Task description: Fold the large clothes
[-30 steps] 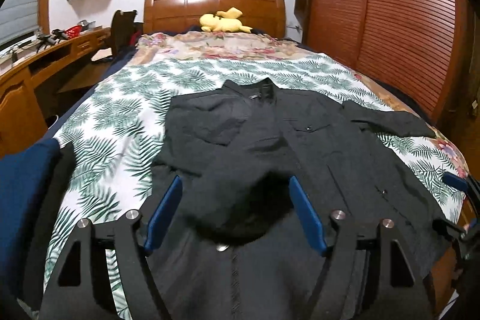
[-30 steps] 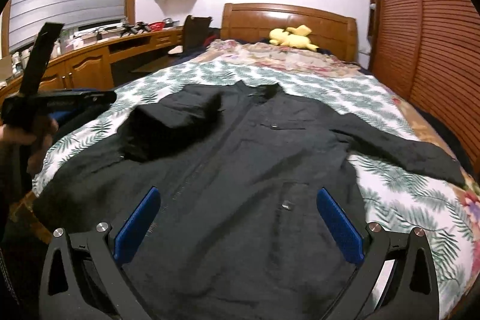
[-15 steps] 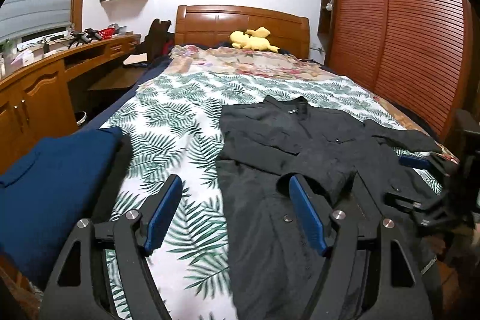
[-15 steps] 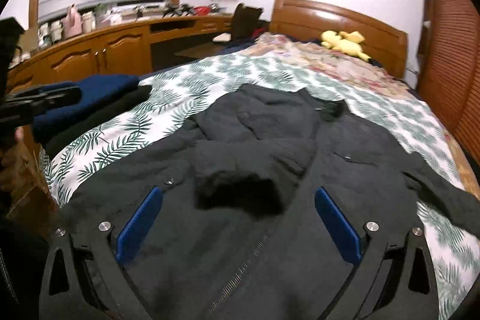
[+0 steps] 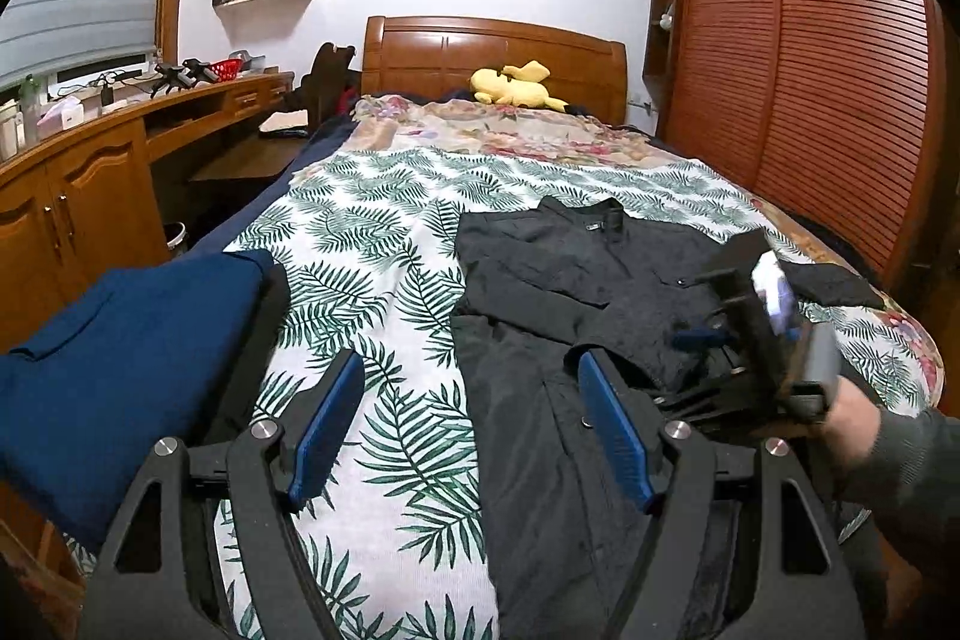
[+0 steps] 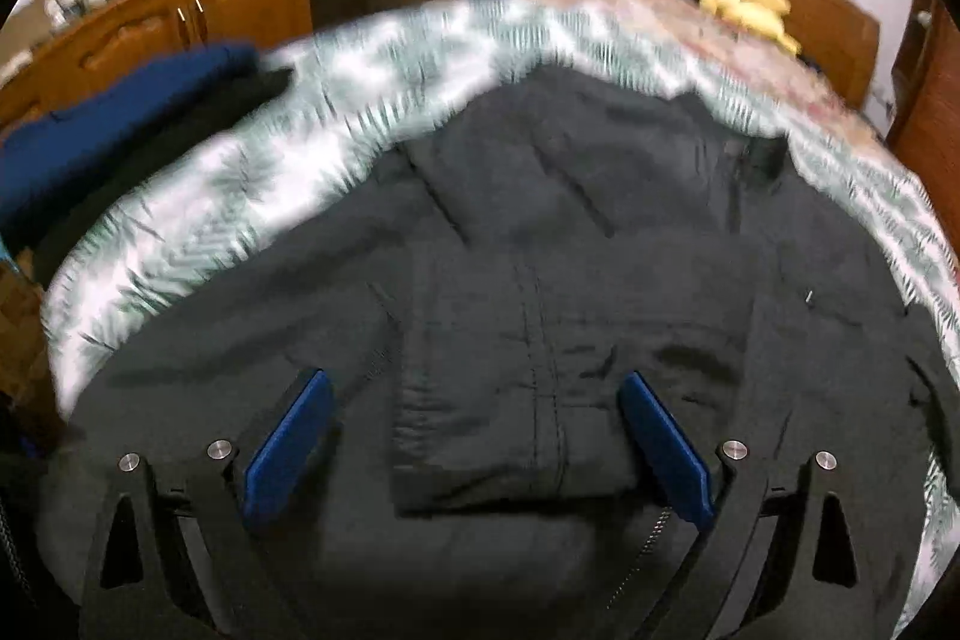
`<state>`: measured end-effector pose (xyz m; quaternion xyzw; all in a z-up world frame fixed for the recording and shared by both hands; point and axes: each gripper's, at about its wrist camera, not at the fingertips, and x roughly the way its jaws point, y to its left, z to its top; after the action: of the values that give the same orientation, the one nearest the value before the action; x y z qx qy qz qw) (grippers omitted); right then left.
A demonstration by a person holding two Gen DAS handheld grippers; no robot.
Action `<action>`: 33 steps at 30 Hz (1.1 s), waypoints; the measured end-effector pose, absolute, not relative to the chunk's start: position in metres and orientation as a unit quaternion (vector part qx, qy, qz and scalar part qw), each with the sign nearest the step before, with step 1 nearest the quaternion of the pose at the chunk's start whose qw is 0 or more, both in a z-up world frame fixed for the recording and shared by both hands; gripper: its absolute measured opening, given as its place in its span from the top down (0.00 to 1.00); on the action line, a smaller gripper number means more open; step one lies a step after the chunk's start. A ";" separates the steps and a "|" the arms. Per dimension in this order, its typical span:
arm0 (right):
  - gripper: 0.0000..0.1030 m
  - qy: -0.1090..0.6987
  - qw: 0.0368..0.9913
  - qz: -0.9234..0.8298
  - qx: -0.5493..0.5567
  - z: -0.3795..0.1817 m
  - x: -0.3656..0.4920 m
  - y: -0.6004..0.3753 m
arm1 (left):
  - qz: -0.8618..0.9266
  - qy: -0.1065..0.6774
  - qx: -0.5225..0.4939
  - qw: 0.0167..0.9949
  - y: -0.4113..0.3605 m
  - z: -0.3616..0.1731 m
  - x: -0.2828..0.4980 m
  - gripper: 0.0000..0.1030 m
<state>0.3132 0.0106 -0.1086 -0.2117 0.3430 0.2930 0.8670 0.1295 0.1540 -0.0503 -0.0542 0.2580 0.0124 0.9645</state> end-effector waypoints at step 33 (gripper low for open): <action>0.89 0.280 0.928 0.245 -0.011 -0.082 0.233 -0.194 | -0.095 0.247 -0.014 0.964 0.042 -0.037 0.146 0.28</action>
<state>0.2332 -0.1940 -0.0821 -0.0110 0.2802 0.2449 0.9281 0.1463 0.0415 -0.0367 -0.0137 0.2475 -0.0954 0.9641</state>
